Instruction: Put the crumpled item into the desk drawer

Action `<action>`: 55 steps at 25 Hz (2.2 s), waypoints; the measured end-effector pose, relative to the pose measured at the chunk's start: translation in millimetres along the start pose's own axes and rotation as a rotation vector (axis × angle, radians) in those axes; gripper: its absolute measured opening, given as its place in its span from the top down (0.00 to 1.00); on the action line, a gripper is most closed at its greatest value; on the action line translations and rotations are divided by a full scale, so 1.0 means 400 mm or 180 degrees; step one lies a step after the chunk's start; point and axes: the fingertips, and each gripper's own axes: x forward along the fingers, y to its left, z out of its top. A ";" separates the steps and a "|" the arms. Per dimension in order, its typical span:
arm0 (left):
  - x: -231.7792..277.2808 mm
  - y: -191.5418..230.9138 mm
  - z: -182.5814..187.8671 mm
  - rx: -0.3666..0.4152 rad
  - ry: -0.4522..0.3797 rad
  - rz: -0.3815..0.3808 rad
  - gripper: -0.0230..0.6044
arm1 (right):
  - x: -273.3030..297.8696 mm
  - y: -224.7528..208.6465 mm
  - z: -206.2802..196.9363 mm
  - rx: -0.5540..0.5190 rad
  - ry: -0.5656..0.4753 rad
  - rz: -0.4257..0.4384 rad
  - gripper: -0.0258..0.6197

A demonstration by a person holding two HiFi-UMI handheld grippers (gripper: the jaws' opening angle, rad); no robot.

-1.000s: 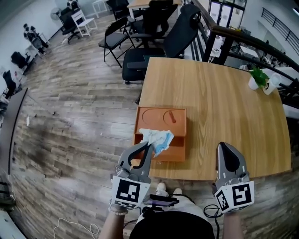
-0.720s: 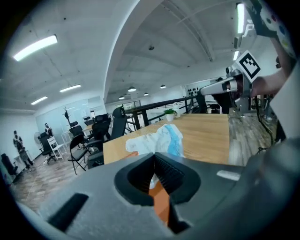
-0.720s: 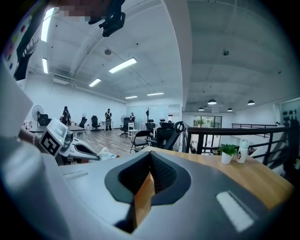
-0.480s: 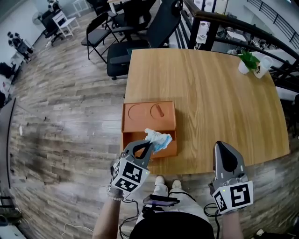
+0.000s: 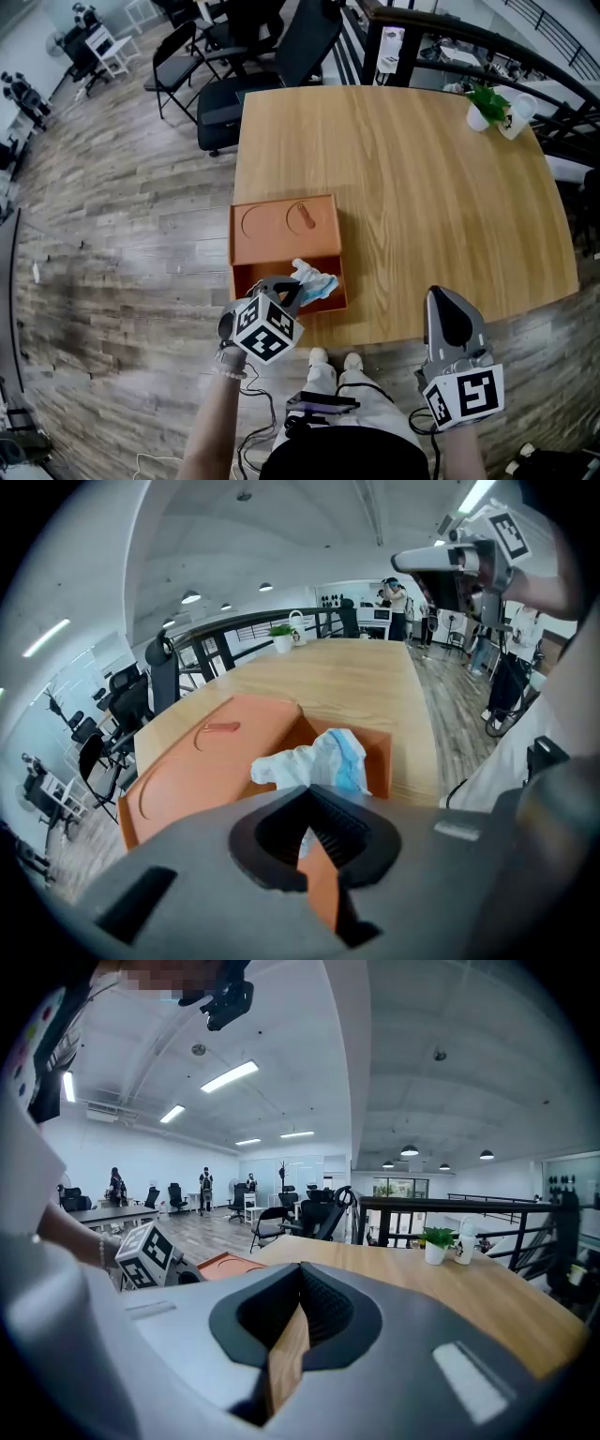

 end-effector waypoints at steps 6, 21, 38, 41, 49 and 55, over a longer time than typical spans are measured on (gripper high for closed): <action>0.054 -0.009 -0.029 0.0105 0.0246 -0.0149 0.95 | -0.007 -0.011 -0.016 0.0019 0.0046 -0.0033 0.96; 0.083 -0.013 -0.050 0.0179 0.0454 -0.0195 0.90 | -0.020 -0.014 -0.023 0.0017 0.0069 -0.0029 0.96; -0.051 0.042 0.048 -0.0317 -0.0285 0.0240 0.97 | -0.004 0.027 0.004 -0.0056 0.0006 0.0157 0.96; -0.102 0.060 0.073 -0.0516 -0.0556 0.0415 0.97 | 0.001 0.044 0.011 -0.0083 -0.0019 0.0229 0.96; -0.281 0.090 0.139 -0.0805 -0.1094 0.0855 0.97 | 0.016 0.091 0.056 -0.0174 -0.0118 0.0449 0.96; -0.408 0.087 0.177 -0.0928 -0.1397 0.1172 0.97 | 0.019 0.119 0.091 -0.0233 -0.0217 0.0606 0.96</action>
